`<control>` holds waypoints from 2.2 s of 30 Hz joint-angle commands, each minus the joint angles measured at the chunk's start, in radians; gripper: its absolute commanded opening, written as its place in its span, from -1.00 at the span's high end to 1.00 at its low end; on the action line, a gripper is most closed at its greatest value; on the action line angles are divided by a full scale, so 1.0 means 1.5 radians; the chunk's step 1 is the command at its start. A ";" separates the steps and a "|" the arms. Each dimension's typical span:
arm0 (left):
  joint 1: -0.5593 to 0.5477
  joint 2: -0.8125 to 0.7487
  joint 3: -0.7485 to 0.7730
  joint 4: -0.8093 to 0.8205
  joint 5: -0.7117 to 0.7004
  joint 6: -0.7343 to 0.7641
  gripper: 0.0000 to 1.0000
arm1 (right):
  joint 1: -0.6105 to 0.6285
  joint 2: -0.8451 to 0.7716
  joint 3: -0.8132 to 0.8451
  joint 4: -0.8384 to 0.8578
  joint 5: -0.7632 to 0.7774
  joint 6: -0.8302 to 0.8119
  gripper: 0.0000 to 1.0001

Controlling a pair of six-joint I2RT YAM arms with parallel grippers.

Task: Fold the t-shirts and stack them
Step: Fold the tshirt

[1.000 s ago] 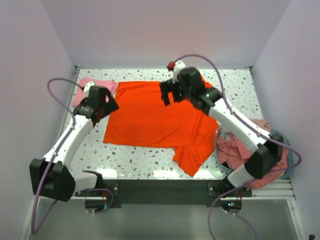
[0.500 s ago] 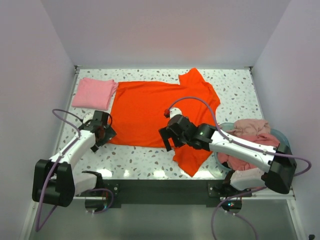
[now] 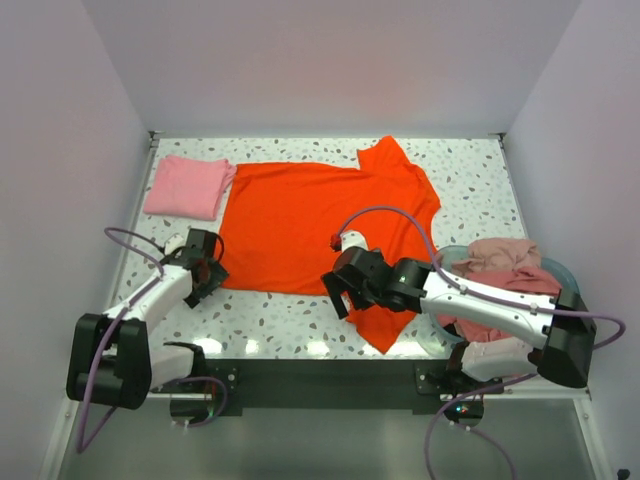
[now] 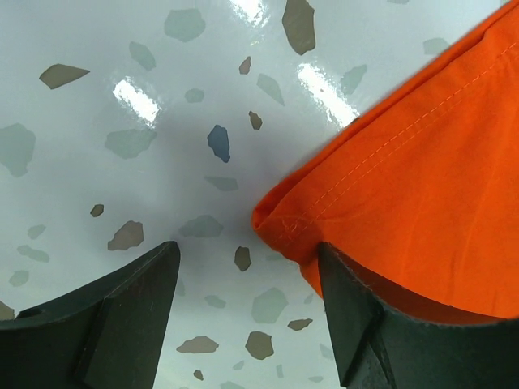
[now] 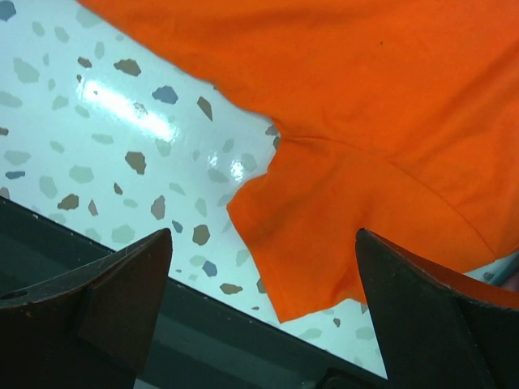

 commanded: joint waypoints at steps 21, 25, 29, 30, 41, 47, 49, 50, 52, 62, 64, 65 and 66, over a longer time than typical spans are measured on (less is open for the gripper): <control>0.016 0.078 -0.005 0.081 0.032 0.001 1.00 | 0.118 0.016 -0.125 -0.093 -0.059 0.099 -0.63; 0.016 0.074 -0.009 0.082 0.019 0.004 1.00 | 0.117 0.049 -0.147 -0.078 -0.024 0.119 -0.48; 0.016 0.070 -0.010 0.087 0.021 0.017 1.00 | 0.100 0.078 -0.182 -0.027 -0.020 0.110 -0.25; 0.016 0.068 -0.011 0.087 0.021 0.018 1.00 | 0.098 0.084 -0.193 -0.004 -0.029 0.106 -0.20; 0.016 0.011 -0.023 0.070 0.017 0.016 1.00 | 0.096 0.018 -0.179 -0.083 0.008 0.145 1.00; 0.016 -0.009 0.004 0.075 0.047 0.025 1.00 | 0.053 -0.003 -0.095 -0.161 0.061 0.122 1.00; 0.016 -0.009 0.015 0.074 0.056 0.029 1.00 | 0.002 -0.008 -0.083 -0.161 0.060 0.091 1.00; 0.016 -0.007 0.020 0.075 0.058 0.029 1.00 | -0.017 -0.012 -0.071 -0.150 0.058 0.077 1.00; 0.016 -0.004 0.037 0.075 0.066 0.031 1.00 | -0.065 -0.021 -0.052 -0.139 0.054 0.037 1.00; 0.016 0.069 0.161 0.061 0.058 0.032 1.00 | -0.237 0.038 0.127 -0.108 0.044 -0.121 1.00; 0.016 0.088 0.182 0.061 0.056 0.035 1.00 | -0.268 0.064 0.149 -0.102 0.041 -0.142 1.00; 0.016 0.108 0.205 0.059 0.055 0.036 1.00 | -0.277 0.073 0.168 -0.094 0.039 -0.149 1.00; 0.016 0.118 0.216 0.055 0.053 0.037 1.00 | -0.285 0.097 0.178 -0.093 0.037 -0.156 1.00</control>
